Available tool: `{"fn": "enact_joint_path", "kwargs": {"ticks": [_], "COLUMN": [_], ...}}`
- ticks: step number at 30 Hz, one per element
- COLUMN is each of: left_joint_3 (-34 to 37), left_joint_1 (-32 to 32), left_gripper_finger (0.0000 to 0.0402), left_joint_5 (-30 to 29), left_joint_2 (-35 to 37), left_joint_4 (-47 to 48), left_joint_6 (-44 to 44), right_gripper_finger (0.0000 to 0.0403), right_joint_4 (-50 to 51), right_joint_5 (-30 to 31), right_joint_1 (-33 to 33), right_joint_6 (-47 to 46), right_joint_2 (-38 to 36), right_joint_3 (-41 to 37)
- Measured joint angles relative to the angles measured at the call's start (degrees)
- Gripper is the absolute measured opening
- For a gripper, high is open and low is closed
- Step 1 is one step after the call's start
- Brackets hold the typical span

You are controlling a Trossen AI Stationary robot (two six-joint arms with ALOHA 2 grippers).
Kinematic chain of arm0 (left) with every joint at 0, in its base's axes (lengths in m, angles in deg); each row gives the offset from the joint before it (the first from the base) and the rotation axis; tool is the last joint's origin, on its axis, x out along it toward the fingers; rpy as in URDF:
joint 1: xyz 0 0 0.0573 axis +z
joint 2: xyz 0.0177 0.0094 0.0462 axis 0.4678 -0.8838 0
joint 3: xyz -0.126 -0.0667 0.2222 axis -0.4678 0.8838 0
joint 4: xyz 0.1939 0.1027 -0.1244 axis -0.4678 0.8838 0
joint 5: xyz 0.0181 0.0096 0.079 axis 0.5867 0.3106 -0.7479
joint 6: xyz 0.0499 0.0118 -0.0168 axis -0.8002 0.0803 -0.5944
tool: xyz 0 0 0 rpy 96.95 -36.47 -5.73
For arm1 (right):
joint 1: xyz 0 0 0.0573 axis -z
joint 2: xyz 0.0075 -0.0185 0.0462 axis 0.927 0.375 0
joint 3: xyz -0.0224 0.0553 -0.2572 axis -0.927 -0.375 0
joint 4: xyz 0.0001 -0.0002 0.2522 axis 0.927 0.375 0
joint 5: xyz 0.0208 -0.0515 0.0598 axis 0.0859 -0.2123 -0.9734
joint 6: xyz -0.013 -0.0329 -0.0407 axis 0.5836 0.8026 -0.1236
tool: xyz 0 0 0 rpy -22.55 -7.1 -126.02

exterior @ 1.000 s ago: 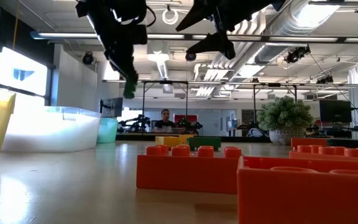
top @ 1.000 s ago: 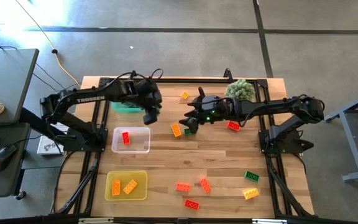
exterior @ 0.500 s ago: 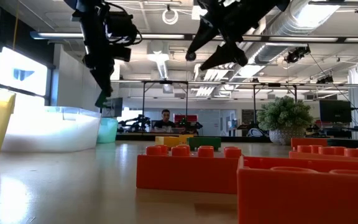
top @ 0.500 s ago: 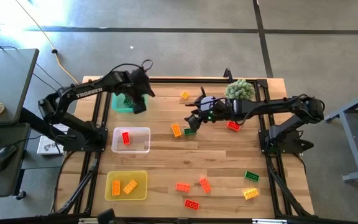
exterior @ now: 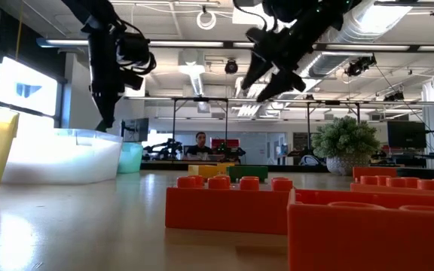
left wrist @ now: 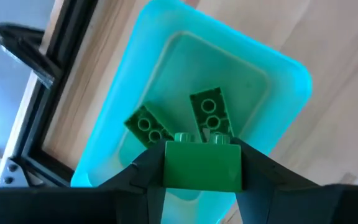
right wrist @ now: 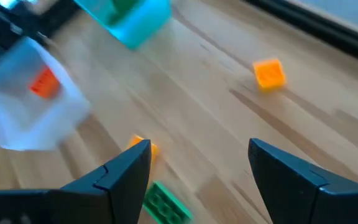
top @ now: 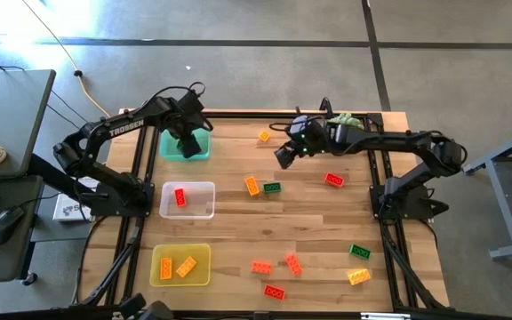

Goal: Sort & place blocks by color
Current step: Put the green game piece into the green bin, then put the orange game piece into the white bin

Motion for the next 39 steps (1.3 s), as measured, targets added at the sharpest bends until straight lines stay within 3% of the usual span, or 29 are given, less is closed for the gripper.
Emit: {"fn": "enact_joint_path", "kwargs": {"ticks": [11, 21, 39], "left_joint_3": [0.21, 0.21, 0.21], "left_joint_1": [0.65, 0.63, 0.59], "left_gripper_finger": [0.0207, 0.0215, 0.0216], "left_joint_5": [-0.25, -0.05, 0.08], "left_joint_2": [-0.03, -0.04, -0.07], "left_joint_4": [-1.31, -1.31, -1.33], "left_joint_6": [4.03, 5.49, 8.58], "right_gripper_finger": [0.0257, 0.0257, 0.0257], "right_joint_4": [23.95, 40.6, 36.2], "right_joint_5": [-4.42, -4.93, -5.32], "right_joint_1": [3.42, 3.93, 5.7], "right_joint_6": [0.26, 3.16, 12.38], "right_joint_2": [0.0, 0.0, 0.0], "right_joint_3": [0.0, 0.0, -14.72]}}
